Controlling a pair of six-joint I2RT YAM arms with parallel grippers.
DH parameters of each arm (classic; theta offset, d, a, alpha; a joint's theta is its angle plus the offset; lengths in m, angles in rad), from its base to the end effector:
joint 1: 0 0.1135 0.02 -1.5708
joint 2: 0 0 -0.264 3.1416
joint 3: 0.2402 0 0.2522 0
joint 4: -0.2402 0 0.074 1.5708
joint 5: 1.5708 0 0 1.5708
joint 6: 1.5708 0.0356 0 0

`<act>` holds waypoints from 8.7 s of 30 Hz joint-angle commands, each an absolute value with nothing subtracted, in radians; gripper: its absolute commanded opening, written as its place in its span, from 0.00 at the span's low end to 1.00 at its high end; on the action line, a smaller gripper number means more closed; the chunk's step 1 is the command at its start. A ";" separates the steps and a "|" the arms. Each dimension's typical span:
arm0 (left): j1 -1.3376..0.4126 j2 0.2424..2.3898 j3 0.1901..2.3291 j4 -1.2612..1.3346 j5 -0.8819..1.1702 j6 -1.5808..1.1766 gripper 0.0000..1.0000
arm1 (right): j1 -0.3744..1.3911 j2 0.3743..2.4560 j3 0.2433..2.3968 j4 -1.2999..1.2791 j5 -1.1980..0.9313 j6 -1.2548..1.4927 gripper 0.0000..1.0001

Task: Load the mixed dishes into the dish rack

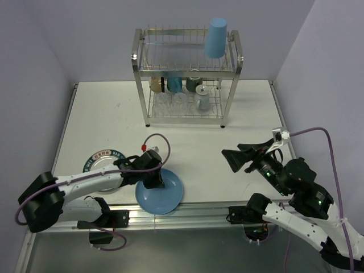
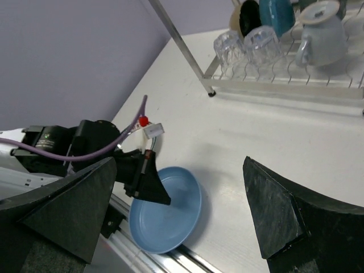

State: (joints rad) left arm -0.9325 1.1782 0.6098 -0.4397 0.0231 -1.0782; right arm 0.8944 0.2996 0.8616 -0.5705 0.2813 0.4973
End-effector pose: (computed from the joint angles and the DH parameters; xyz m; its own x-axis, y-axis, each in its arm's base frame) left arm 0.1282 -0.1741 0.1834 -0.9522 -0.1949 -0.2351 -0.0609 0.8755 -0.4793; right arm 0.0398 0.0338 0.3718 -0.2792 0.3843 -0.8800 -0.5032 0.7220 0.4750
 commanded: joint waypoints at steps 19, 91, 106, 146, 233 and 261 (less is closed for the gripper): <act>-0.977 1.428 0.779 -0.271 -0.001 -1.051 0.02 | 0.897 0.983 0.397 -0.158 0.017 0.902 1.00; -0.956 1.268 1.749 0.552 -0.867 0.648 0.00 | 1.085 0.520 0.818 -0.815 0.479 0.834 0.99; -0.721 1.817 2.115 0.637 -0.940 0.684 0.00 | 1.085 0.571 0.718 -0.704 0.462 0.815 0.99; -0.575 1.951 2.198 -0.061 -0.870 0.138 0.63 | 1.085 0.541 0.618 -0.617 0.462 0.821 0.99; -0.712 0.808 1.085 -0.566 0.050 -0.402 0.99 | 0.830 0.816 0.701 -0.307 -0.429 0.572 0.00; -0.712 0.894 1.067 -0.394 0.637 -0.459 0.00 | 0.741 0.681 0.919 -0.457 -0.399 0.535 0.21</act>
State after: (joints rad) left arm -0.7082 0.8822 0.9562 -0.4767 0.6380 -0.4385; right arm 0.7475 0.6930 0.8299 -0.5308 -0.4908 0.5465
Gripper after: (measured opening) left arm 0.137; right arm 0.160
